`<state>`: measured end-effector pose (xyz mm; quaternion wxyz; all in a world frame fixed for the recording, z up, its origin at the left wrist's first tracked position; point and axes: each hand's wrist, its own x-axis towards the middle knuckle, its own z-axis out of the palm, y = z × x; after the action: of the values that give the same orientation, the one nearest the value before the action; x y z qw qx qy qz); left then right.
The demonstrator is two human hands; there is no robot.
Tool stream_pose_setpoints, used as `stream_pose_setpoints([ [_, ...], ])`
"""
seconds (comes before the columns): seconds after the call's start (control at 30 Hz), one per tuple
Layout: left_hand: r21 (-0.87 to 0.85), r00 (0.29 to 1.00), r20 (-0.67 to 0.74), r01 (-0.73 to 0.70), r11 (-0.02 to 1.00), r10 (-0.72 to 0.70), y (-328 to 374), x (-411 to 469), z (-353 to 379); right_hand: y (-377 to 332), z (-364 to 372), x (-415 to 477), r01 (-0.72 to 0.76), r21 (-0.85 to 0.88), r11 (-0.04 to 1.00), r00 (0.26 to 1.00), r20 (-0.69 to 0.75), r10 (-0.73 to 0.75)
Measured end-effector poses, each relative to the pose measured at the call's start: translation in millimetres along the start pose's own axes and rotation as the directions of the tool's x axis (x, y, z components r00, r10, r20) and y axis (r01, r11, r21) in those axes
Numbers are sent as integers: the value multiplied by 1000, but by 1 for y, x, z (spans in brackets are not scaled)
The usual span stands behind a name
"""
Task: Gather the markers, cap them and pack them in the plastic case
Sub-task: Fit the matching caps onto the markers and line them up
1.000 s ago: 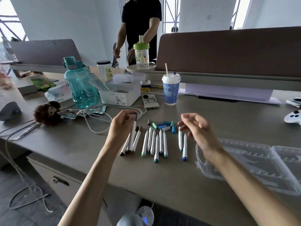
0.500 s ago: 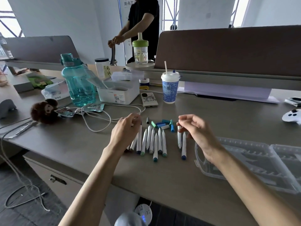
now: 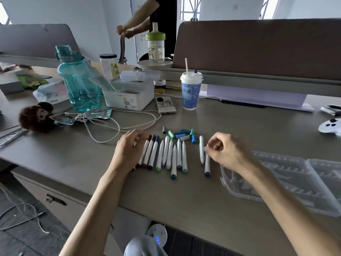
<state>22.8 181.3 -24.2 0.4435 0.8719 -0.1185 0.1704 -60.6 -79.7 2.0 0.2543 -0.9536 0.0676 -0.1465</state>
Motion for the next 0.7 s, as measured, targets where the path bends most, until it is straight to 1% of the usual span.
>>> stream_pose_setpoints([
  [0.07, -23, 1000, -3, 28, 999, -28, -1, 0, 0, -5, -2, -4, -29, -66, 997, 995, 98, 35],
  [0.1, -22, 1000, 2, 27, 999, -27, 0, -1, 0, -7, -3, -6, -26, -89, 996, 993, 116, 36],
  [0.27, 32, 998, 37, 48, 998, -49, 0, -4, 1, -11, -2, -8, -4, -147, 989, 995, 97, 19],
  [0.37, 50, 997, 46, 55, 997, -58, -2, -4, 1, -10, 1, -8, 16, -228, 974, 1000, 30, -9],
  [0.43, 57, 998, 44, 44, 997, -47, -3, -3, 2, -10, 3, -7, 22, -256, 966, 1000, 21, -17],
  [0.63, 69, 999, 38, 22, 997, -25, -5, -1, 3, -17, 10, 0, -41, -283, 958, 998, 30, 51],
  [0.7, 72, 999, 37, 16, 997, -18, -4, -1, 3, -19, 8, 2, -63, -257, 964, 996, 40, 76],
])
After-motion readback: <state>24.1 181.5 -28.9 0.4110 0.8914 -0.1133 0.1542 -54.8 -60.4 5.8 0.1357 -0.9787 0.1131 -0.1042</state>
